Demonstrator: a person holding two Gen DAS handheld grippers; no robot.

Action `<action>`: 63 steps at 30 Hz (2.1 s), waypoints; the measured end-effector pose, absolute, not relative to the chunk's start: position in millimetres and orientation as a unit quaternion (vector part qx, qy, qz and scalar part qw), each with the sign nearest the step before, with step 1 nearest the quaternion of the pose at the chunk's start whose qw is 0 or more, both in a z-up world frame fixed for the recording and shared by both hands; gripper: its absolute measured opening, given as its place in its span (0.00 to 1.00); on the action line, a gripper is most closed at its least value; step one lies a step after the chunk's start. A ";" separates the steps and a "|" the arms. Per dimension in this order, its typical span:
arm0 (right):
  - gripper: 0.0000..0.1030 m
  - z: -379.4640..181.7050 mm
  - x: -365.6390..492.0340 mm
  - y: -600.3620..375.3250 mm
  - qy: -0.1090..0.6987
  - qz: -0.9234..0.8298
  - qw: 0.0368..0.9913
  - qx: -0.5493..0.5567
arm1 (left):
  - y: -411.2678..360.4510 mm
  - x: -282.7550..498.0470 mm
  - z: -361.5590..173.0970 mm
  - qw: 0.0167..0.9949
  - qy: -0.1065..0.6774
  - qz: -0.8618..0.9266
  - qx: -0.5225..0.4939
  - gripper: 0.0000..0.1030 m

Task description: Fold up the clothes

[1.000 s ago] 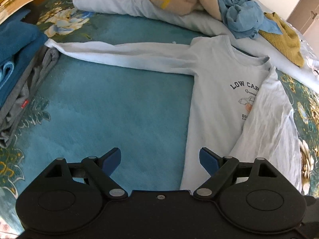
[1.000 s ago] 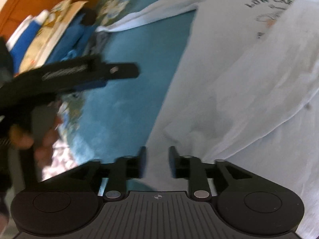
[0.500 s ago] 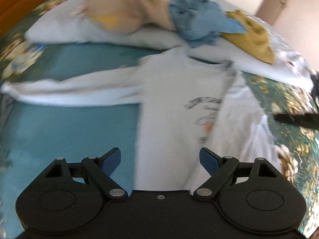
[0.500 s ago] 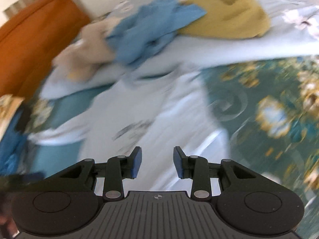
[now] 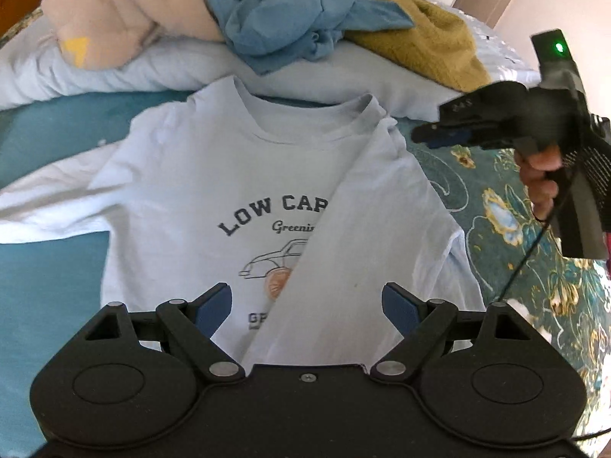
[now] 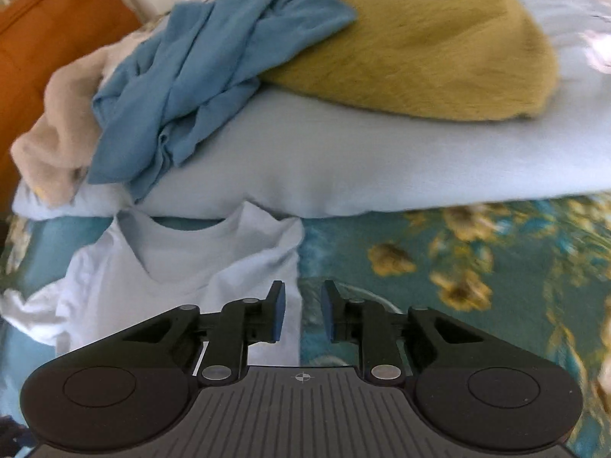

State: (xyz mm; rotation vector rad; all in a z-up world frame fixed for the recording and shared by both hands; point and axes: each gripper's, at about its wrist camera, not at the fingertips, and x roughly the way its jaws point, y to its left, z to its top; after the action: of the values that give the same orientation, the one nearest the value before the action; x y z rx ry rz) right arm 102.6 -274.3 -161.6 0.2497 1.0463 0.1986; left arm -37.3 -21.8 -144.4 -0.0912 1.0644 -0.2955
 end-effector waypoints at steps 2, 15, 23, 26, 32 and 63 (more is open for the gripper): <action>0.18 -165.9 112.1 -271.2 0.499 0.113 0.852 0.114 | -23.3 -34.9 -148.1 0.848 0.511 -0.132 -0.049 0.82; 0.18 -160.1 123.2 -282.7 0.474 0.096 0.861 0.160 | 2.2 -24.5 -148.8 0.847 0.521 -0.086 -0.067 0.82; 0.18 -146.4 45.7 -308.4 0.499 0.090 0.850 0.142 | 45.5 -19.9 -137.2 0.870 0.489 -0.026 -0.061 0.82; 0.20 -140.6 19.4 -301.9 0.500 0.092 0.849 0.141 | 85.7 -16.5 -133.9 0.878 0.467 0.036 -0.102 0.82; 0.25 -135.2 -3.2 -277.9 0.504 0.099 0.847 0.140 | 178.2 -7.3 -131.6 0.878 0.410 0.167 -0.184 0.82; 0.36 -126.0 3.4 -174.5 0.540 0.090 0.833 0.081 | 374.9 14.7 -183.1 0.820 0.347 0.301 -0.342 0.44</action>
State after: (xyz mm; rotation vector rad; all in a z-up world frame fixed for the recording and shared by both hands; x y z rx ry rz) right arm 3.4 -174.5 -126.0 0.1707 1.1450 0.1917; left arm 14.7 374.9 -183.1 -0.7284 0.7387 0.6402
